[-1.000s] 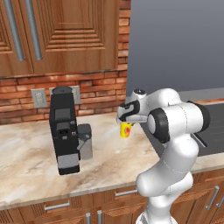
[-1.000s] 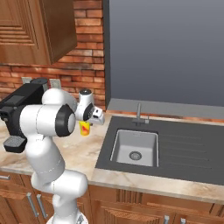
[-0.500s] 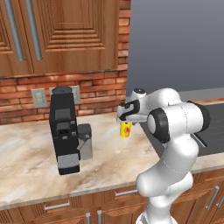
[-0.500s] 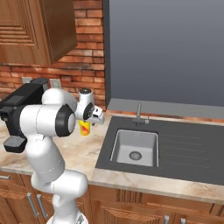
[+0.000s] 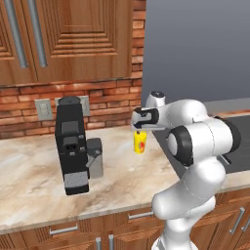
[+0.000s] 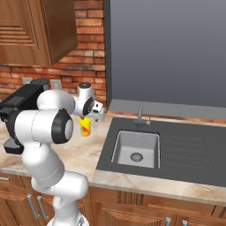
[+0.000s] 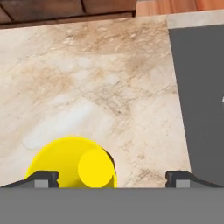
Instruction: Pick the cup and bowl from the counter and place them on the counter next to the sink.
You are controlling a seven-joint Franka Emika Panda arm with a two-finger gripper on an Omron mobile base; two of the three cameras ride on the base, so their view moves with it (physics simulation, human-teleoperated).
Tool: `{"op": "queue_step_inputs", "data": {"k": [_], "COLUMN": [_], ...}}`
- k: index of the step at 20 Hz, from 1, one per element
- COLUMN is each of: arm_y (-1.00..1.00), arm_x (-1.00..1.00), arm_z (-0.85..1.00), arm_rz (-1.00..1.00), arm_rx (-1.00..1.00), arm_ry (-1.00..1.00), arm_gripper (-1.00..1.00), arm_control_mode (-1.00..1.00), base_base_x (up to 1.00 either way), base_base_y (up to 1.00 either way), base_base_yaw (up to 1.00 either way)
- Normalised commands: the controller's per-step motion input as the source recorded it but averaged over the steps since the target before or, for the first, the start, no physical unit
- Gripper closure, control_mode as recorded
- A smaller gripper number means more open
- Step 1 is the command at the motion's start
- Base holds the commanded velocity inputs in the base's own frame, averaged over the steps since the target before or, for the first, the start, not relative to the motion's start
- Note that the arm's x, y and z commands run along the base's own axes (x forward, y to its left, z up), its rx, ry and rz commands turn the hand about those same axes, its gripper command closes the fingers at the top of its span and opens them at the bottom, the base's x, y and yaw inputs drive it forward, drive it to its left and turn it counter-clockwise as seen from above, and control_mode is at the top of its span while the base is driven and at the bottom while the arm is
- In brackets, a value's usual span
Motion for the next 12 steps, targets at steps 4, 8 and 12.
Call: {"op": "queue_step_inputs", "data": {"k": [4,8,12], "arm_y": [0.00,0.00,0.02], "arm_x": [-0.11,-0.62,-0.92], "arm_z": [0.32,0.00,0.09], "arm_rz": [0.02,0.04,0.08], "arm_rx": [0.00,0.00,0.00], "arm_ry": [0.00,0.02,0.01], "arm_gripper": [-1.00,-1.00,-1.00], "arm_control_mode": [-1.00,-1.00,-1.00], "base_base_x": [0.00,0.00,0.00], "base_base_y": [0.00,0.00,0.00], "base_base_yaw": [0.00,0.00,0.00]}}
